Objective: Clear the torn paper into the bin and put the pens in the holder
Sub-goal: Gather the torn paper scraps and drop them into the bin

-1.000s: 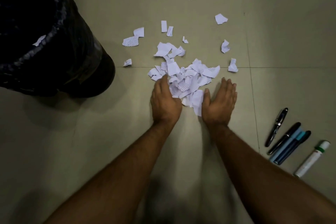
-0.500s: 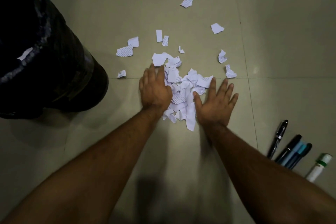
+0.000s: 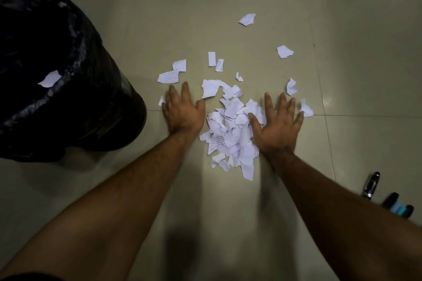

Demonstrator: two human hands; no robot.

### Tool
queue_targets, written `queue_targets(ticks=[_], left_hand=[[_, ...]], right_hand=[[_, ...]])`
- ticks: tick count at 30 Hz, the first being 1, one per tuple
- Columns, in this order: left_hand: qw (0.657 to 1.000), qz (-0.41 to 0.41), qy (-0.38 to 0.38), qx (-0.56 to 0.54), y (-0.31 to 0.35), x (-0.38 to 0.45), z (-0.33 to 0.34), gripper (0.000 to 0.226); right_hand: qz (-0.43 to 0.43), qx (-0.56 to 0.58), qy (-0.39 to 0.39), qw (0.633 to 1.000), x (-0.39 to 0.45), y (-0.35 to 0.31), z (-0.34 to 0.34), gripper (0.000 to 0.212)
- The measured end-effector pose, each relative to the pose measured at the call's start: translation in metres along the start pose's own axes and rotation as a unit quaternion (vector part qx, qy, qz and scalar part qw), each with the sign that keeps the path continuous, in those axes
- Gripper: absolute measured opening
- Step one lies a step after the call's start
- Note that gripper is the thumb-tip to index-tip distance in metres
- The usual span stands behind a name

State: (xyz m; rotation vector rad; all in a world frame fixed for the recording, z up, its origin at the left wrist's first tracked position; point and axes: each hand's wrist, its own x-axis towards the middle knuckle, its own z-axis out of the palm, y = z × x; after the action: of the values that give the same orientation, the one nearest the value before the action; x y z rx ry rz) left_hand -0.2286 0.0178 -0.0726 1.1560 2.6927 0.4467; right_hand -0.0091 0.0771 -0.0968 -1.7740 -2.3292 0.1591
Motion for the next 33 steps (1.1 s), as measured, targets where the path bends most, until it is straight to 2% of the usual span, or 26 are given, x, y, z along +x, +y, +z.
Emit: queue_targets(ticks=[3,5,8,10,12,13,15,17,19,21,22,24,26,28,31,33], left_hand=[[0.986,0.138,-0.042,-0.081,0.012,-0.008,0.007,0.072],[0.978,0.194,0.001,-0.078,0.016,-0.002,0.007,0.061],[0.991,0.095,0.084,-0.031,0.016,0.031,0.004,0.053],[0.997,0.026,0.066,-0.008,0.017,0.054,0.006,0.054],[1.0,-0.003,0.024,-0.02,0.021,0.068,0.014,0.056],[0.999,0.016,0.009,-0.028,0.023,0.07,0.019,0.057],[0.992,0.115,-0.007,-0.049,0.031,0.058,0.025,0.055],[0.968,0.231,-0.016,-0.1,0.035,0.04,0.027,0.044],[0.947,0.289,0.008,-0.138,0.042,0.034,0.023,0.034],[0.956,0.263,0.045,-0.123,0.051,0.046,0.02,0.034],[0.966,0.236,0.04,-0.101,0.055,0.054,0.022,0.039],[0.976,0.208,-0.024,-0.059,0.067,0.065,0.03,0.052],[0.96,0.265,-0.061,-0.06,0.078,0.059,0.036,0.053],[0.943,0.317,-0.035,-0.095,0.088,0.05,0.037,0.044],[0.942,0.318,0.007,-0.11,0.1,0.052,0.033,0.029],[0.944,0.308,0.021,-0.112,0.113,0.067,0.033,0.028]], right_hand=[[-0.004,-0.026,-0.02,0.999,-0.001,0.0,0.0,0.073],[0.001,-0.032,-0.017,0.999,0.0,0.0,0.0,0.072],[0.001,-0.034,-0.009,0.999,-0.001,-0.002,0.001,0.071],[0.003,-0.034,-0.013,0.999,0.0,-0.003,0.0,0.071],[0.006,-0.034,-0.009,0.999,0.0,-0.003,0.0,0.071],[0.006,-0.033,-0.004,0.999,0.0,-0.003,0.0,0.071],[0.004,-0.033,0.003,0.999,-0.001,-0.003,0.0,0.07],[0.003,-0.028,0.01,1.0,-0.002,-0.004,-0.001,0.07],[0.004,-0.03,0.012,0.999,-0.001,-0.004,-0.001,0.07],[0.008,-0.032,-0.001,0.999,0.0,-0.004,-0.003,0.073],[0.009,-0.032,-0.007,0.999,-0.001,-0.005,-0.003,0.074],[0.008,-0.036,-0.005,0.999,-0.001,-0.005,-0.004,0.075],[0.005,-0.037,0.0,0.999,-0.003,-0.005,-0.004,0.075],[0.007,-0.032,-0.004,0.999,-0.002,-0.005,-0.005,0.075],[0.01,-0.028,-0.021,0.999,0.0,-0.005,-0.007,0.076],[0.011,-0.027,-0.024,0.999,0.001,-0.005,-0.009,0.076]])
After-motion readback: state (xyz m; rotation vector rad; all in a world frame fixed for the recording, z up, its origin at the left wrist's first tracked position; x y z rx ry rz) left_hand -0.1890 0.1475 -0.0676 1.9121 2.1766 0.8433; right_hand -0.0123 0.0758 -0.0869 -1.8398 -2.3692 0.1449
